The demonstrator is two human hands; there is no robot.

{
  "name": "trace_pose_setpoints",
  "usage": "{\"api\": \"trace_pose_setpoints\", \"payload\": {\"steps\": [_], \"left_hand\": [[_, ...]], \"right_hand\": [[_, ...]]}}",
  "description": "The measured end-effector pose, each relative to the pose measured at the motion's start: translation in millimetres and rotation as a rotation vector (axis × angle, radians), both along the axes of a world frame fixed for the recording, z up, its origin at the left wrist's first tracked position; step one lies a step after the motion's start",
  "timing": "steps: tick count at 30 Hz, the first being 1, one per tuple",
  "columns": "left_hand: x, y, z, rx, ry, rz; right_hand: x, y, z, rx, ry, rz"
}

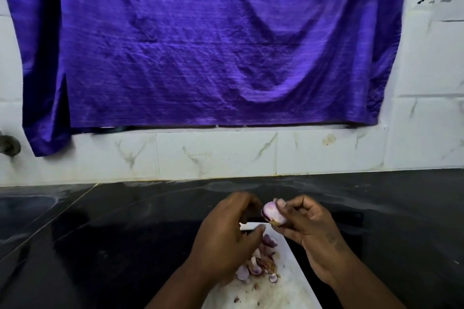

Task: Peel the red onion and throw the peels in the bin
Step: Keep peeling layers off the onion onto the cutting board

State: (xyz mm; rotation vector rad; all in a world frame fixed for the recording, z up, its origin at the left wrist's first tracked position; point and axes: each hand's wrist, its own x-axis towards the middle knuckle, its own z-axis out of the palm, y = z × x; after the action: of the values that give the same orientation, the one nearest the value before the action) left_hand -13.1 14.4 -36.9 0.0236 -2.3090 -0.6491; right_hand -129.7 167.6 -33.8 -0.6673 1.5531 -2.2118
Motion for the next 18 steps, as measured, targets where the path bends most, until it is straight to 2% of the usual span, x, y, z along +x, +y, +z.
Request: {"api": "trace_pose_setpoints", "payload": {"steps": [2,9,13,16,18], "left_hand": [[-2,-2,0,0.052,0.095,-0.024],[-7,1,-1,0.192,0.204,-0.139],[-5,2,1,0.147,0.2,-0.154],[-3,6,1,0.02,0.092,-0.162],[-1,9,1,0.01,0.07,-0.159]], "right_hand": [[2,1,1,0.012,0.027,0.041],[5,-1,1,0.012,0.061,0.107],[5,-2,1,-0.009,0.047,0.11],[3,-2,2,-0.127,-0.073,0.109],[1,-1,4,-0.161,-0.134,0.108]]}}
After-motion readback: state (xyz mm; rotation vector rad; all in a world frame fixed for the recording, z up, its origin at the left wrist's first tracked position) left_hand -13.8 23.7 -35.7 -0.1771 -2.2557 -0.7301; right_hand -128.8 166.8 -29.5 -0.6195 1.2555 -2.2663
